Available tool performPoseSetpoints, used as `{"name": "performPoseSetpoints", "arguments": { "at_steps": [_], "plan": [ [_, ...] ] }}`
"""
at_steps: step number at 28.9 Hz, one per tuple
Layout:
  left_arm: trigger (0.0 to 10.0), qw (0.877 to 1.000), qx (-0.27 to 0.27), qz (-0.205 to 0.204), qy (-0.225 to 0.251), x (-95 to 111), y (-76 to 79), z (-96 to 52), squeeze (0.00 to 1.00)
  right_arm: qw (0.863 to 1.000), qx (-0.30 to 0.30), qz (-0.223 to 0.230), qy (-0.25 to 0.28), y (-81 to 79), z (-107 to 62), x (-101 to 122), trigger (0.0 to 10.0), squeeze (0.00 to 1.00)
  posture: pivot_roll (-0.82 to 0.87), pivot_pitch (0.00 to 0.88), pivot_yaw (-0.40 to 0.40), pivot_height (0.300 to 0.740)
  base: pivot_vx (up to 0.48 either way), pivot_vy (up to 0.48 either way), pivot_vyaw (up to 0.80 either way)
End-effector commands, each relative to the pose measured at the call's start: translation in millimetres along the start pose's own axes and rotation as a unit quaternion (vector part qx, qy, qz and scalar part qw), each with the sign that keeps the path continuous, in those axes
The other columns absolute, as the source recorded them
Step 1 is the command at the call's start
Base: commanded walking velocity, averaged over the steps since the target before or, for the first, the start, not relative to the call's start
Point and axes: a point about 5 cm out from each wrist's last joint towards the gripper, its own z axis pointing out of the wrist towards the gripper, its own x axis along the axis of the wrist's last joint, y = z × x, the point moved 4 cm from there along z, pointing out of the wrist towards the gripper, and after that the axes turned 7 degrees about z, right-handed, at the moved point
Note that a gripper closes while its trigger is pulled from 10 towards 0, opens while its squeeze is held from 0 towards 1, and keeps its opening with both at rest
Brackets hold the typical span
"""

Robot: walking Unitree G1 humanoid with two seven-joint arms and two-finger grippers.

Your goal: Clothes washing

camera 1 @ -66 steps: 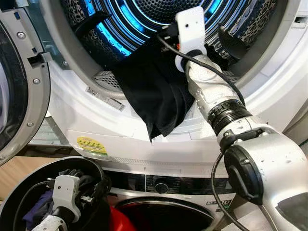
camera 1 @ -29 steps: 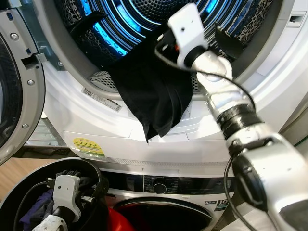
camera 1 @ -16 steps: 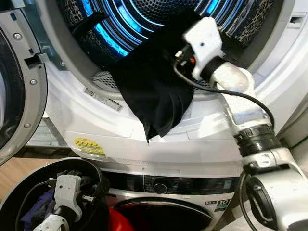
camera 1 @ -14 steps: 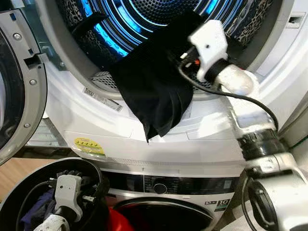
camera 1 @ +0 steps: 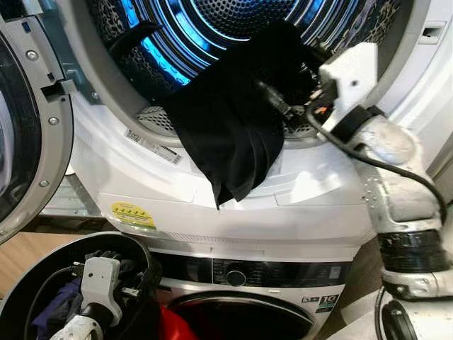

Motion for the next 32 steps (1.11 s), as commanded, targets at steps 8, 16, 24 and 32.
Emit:
{"name": "performPoseSetpoints", "arguments": {
  "at_steps": [8,16,24,32],
  "plan": [
    [10.0,1.0,-0.003,0.0,-0.015,-7.9,1.7,-2.7,0.0,0.967,0.216,0.113,0.069,-86.5,-30.2,22.3,10.0,0.0,0.04,0.0,0.085,0.74,0.0,0.0,0.0],
    [10.0,1.0,-0.002,-0.001,-0.016,-9.6,2.4,-3.4,0.0,0.946,0.249,0.199,-0.056,-132.1,-52.6,-38.7,10.0,0.0,0.05,0.0,0.066,0.74,0.0,0.0,0.0],
    [10.0,1.0,0.001,0.0,-0.013,-9.3,2.0,-4.8,0.0,0.936,0.217,0.269,-0.06,-150.7,-64.6,-57.8,10.0,1.0,0.08,0.0,0.051,0.74,0.0,0.0,0.0],
    [10.0,1.0,-0.001,0.001,-0.013,-10.1,1.1,-4.9,0.0,0.933,0.198,0.292,-0.074,-145.9,-100.5,-63.7,10.0,1.0,0.07,0.0,0.052,0.74,0.0,0.0,0.0]
  ]
}}
